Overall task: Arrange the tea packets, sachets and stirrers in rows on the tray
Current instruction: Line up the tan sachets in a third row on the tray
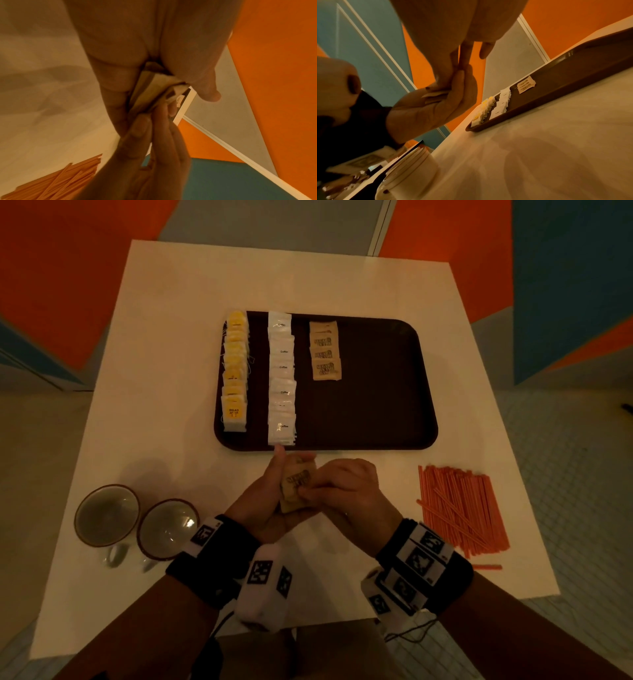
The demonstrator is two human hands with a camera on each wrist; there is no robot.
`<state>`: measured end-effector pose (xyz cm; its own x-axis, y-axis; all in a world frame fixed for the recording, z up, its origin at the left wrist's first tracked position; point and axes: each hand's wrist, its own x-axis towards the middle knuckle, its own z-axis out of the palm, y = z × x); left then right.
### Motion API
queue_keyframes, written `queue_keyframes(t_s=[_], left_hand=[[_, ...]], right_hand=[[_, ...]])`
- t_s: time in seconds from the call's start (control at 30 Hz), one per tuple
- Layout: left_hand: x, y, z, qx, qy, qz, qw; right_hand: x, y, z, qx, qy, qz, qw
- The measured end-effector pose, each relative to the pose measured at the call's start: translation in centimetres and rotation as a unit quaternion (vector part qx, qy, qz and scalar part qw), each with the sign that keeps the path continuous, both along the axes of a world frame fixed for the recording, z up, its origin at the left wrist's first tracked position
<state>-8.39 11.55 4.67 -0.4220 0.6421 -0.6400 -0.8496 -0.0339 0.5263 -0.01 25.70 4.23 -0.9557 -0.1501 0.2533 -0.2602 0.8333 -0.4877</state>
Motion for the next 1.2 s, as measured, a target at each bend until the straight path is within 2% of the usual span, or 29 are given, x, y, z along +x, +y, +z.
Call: queue_keyframes(t_s=[0.07, 0.13, 0.23, 0.3, 0.37, 0.5, 0.53, 0.57, 0.6, 0.63, 0.7, 0.8, 0.83, 0.9, 1.0, 1.07, 1.13, 1.2], left_hand=[[0.0, 0.1, 0.4, 0.014, 0.003, -0.012, 1.0], [0.0, 0.4, 0.8, 0.035, 0.002, -0.035, 0.999], [0.6, 1.1, 1.4, 0.028, 0.029, -0.081, 0.996], [1.1, 1.4, 1.2, 0.008, 0.066, -0.089, 0.994], [1.3, 1.6, 1.0, -0.015, 0.092, -0.095, 0.991], [1.0, 1.2, 0.8, 0.003, 0.098, -0.087, 0.991], [0.7, 1.1, 0.9, 0.009, 0.1, -0.084, 0.991], [0.3, 1.0, 0.9, 0.01, 0.104, -0.076, 0.992], [-0.2, 0.9, 0.9, 0.006, 0.102, -0.058, 0.993], [-0.7, 0.9, 1.0, -0.005, 0.099, -0.034, 0.994], [-1.5, 0.9, 1.0, -0.002, 0.112, -0.01, 0.994], [-2.8, 2.0, 1.3, 0.033, 0.131, -0.005, 0.991], [-3.4, 2.4, 1.2, 0.031, 0.143, -0.014, 0.989], [-4.9, 3.3, 0.9, 0.002, 0.172, -0.032, 0.985], [-6.7, 5.1, 0.8, -0.049, 0.264, -0.066, 0.961], [-8.0, 6.4, 0.8, -0.118, 0.307, -0.103, 0.939], [-9.3, 7.3, 0.6, -0.168, 0.325, -0.139, 0.92], [-10.7, 7.9, 0.0, -0.167, 0.319, -0.144, 0.922]], right_hand=[[0.0, 0.1, 1.0, -0.035, -0.004, -0.013, 0.999], [-0.5, -0.2, 2.2, -0.03, -0.053, -0.017, 0.998], [-2.0, -0.6, 3.0, 0.051, -0.184, 0.006, 0.982], [-2.6, -0.8, 3.1, 0.096, -0.234, 0.038, 0.967], [-2.6, -1.3, 3.0, 0.1, -0.246, 0.04, 0.963], [-2.9, -1.8, 2.7, 0.089, -0.235, -0.003, 0.968], [-3.0, -1.5, 3.0, 0.065, -0.25, -0.007, 0.966], [-3.0, -1.2, 3.4, 0.0, -0.266, -0.012, 0.964], [-3.1, -0.8, 3.9, -0.104, -0.278, -0.022, 0.955], [-3.2, -0.6, 4.3, -0.226, -0.287, -0.041, 0.93], [-3.3, -0.7, 4.3, -0.426, -0.297, -0.107, 0.848], [-4.1, -1.6, 3.4, -0.578, -0.267, -0.186, 0.749], [-4.7, -1.8, 3.4, -0.606, -0.255, -0.197, 0.727], [-5.9, -1.4, 3.1, -0.633, -0.232, -0.205, 0.709], [-7.5, 0.0, 2.3, -0.637, -0.213, -0.194, 0.715], [-8.5, 1.3, 1.6, -0.644, -0.211, -0.225, 0.7], [-9.7, 2.9, 0.9, -0.648, -0.203, -0.264, 0.685], [-11.2, 4.7, 0.2, -0.64, -0.193, -0.302, 0.68]])
